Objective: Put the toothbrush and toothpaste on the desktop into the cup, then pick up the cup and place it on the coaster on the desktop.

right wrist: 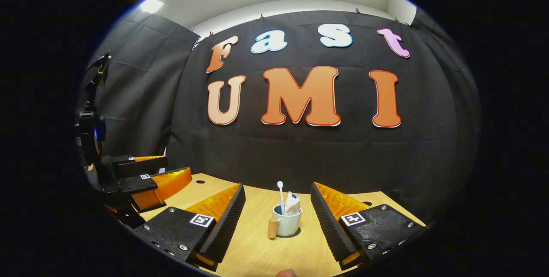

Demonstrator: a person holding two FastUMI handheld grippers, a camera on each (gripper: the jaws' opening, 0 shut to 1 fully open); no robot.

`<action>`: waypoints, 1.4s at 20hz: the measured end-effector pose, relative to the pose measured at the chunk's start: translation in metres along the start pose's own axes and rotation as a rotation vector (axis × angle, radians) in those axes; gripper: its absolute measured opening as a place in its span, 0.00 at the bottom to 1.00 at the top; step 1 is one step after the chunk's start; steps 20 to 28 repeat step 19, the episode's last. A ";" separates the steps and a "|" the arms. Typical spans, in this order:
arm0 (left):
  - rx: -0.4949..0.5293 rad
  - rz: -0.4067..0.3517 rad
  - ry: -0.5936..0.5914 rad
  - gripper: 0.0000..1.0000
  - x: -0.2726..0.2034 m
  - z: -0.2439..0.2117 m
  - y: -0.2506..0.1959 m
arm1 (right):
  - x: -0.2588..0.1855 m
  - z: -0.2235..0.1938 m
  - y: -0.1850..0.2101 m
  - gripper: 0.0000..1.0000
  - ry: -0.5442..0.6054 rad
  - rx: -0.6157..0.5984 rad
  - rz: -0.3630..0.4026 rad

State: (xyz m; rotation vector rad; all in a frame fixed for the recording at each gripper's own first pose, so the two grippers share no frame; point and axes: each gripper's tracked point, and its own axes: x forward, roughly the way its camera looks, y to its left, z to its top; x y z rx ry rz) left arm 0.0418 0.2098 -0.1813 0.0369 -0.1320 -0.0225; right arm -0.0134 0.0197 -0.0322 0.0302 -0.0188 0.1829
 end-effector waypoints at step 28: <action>-0.009 -0.017 0.035 0.99 0.013 -0.014 -0.017 | 0.001 -0.014 -0.009 0.92 0.011 -0.017 -0.014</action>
